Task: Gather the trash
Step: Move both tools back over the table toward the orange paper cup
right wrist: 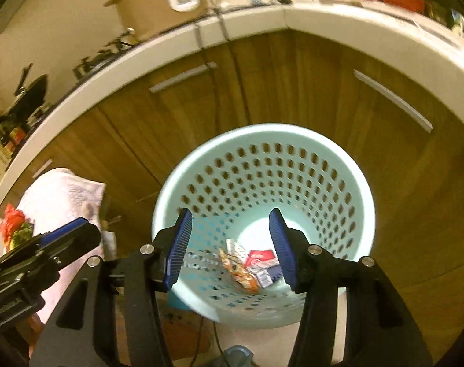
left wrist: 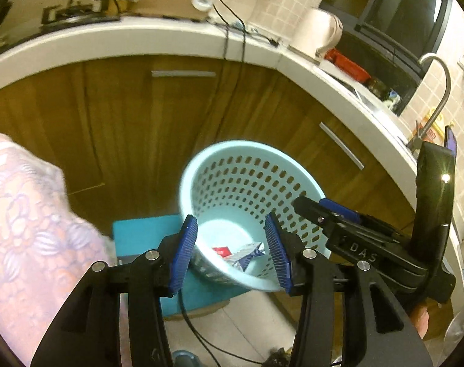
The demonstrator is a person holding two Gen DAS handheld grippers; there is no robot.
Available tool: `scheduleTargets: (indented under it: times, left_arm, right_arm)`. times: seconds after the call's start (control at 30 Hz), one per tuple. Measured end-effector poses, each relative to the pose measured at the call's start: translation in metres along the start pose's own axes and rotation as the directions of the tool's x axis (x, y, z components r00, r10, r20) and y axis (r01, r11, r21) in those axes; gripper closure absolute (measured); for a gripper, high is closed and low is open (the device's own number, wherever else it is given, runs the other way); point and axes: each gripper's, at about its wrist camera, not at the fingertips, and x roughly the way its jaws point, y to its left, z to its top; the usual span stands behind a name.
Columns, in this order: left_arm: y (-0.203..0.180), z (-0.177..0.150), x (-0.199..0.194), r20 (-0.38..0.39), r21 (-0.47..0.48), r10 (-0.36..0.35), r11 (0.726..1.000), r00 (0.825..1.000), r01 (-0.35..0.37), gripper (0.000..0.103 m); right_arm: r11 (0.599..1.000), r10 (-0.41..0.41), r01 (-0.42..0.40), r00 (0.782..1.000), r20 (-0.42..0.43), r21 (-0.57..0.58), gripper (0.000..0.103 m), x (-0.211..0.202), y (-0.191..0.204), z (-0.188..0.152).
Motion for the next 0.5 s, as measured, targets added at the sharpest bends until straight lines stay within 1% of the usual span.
scheduleTargets:
  times: [0.1,0.17,0.23,0.3,0.37,0.4,0.47,0.5]
  left_arm:
    - [0.009,-0.004,-0.03,0.054,-0.017,0.028,0.999,0.998,-0.027,0.058]
    - [0.02,-0.01,-0.057,0.1,-0.039,0.049,0.998,0.994,-0.045,0.058]
    - [0.034,-0.016,-0.088,0.147,-0.068,0.082,0.995,0.986,-0.073,0.058]
    - [0.047,-0.021,-0.112,0.18,-0.096,0.11,0.991,0.977,-0.094,0.058]
    - [0.064,-0.03,-0.141,0.217,-0.14,0.157,0.982,0.963,-0.128,0.058]
    - [0.075,-0.035,-0.158,0.239,-0.169,0.185,0.975,0.953,-0.147,0.058]
    - [0.09,-0.043,-0.181,0.263,-0.208,0.227,0.962,0.938,-0.175,0.058]
    - [0.101,-0.049,-0.197,0.276,-0.238,0.268,0.949,0.923,-0.204,0.058]
  right_arm:
    - [0.999,0.031,-0.03,0.999,0.043,-0.044,0.054,-0.017,0.025,0.001]
    - [0.994,0.074,-0.068,0.995,0.067,-0.081,0.054,-0.029,0.046,0.002]
    - [0.986,0.126,-0.116,0.988,0.084,-0.122,0.054,-0.041,0.068,0.001]
    - [0.974,0.171,-0.153,0.981,0.097,-0.168,0.054,-0.05,0.094,-0.001]
    - [0.955,0.216,-0.188,0.971,0.103,-0.229,0.054,-0.06,0.125,-0.006]
    - [0.946,0.234,-0.201,0.967,0.105,-0.254,0.054,-0.064,0.138,-0.009]
    - [0.923,0.275,-0.231,0.956,0.105,-0.308,0.054,-0.07,0.168,-0.016]
    - [0.913,0.29,-0.243,0.952,0.101,-0.329,0.054,-0.072,0.181,-0.019]
